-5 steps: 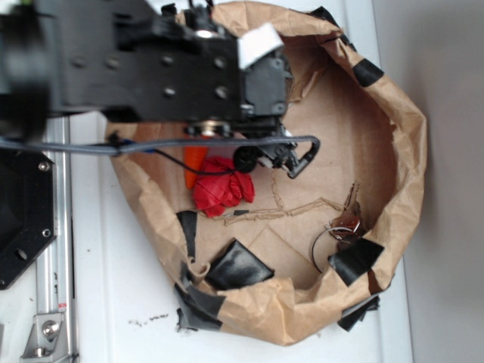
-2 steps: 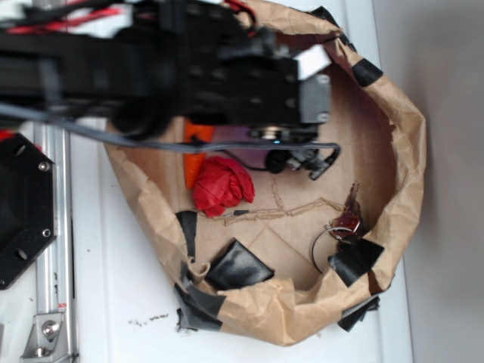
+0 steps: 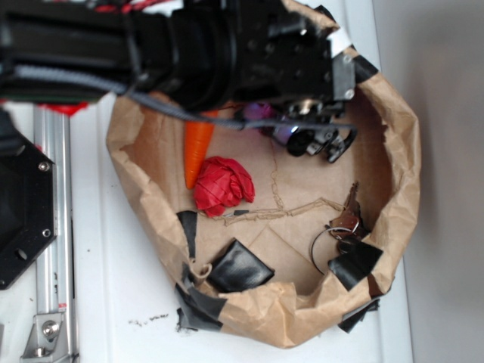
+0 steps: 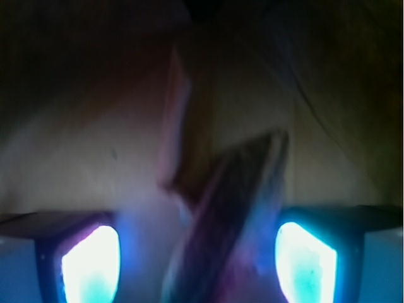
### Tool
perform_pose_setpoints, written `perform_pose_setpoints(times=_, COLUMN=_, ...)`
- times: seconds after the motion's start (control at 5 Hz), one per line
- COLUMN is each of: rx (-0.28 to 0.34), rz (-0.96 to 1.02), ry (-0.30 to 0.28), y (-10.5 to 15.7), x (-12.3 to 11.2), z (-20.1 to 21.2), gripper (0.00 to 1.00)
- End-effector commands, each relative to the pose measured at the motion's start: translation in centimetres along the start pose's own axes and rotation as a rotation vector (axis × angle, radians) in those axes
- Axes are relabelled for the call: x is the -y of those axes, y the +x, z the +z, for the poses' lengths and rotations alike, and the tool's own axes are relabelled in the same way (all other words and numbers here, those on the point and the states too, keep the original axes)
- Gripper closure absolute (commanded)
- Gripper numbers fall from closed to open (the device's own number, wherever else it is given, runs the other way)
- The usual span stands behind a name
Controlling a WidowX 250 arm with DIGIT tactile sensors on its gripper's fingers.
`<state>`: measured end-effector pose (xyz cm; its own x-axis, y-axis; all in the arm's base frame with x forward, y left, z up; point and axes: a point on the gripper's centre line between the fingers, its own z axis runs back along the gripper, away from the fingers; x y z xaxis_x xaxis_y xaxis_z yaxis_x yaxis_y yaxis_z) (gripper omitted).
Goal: Grab the wood chip.
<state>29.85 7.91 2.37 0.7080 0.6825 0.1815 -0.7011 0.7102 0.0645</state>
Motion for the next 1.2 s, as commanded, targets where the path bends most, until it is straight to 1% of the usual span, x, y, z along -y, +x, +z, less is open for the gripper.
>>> perform_pose_setpoints(times=0.0, rx=-0.004, rz=-0.010, ry=0.010, y=1.1, x=1.6, z=-2.6, gripper=1.00)
perform_pose_setpoints(times=0.2, rx=-0.007, rz=-0.004, ry=-0.012, y=1.3, x=2.2, z=-2.8, gripper=1.00)
perform_pose_setpoints(times=0.6, rx=-0.006, rz=-0.021, ry=-0.017, y=1.5, x=3.5, z=-3.7, gripper=1.00)
perform_pose_setpoints(times=0.8, rx=-0.001, rz=-0.049, ry=-0.037, y=0.9, x=3.6, z=-3.2, gripper=1.00)
perform_pose_setpoints(times=1.0, rx=0.003, rz=-0.097, ry=-0.074, y=-0.1, x=3.6, z=-2.2, gripper=1.00)
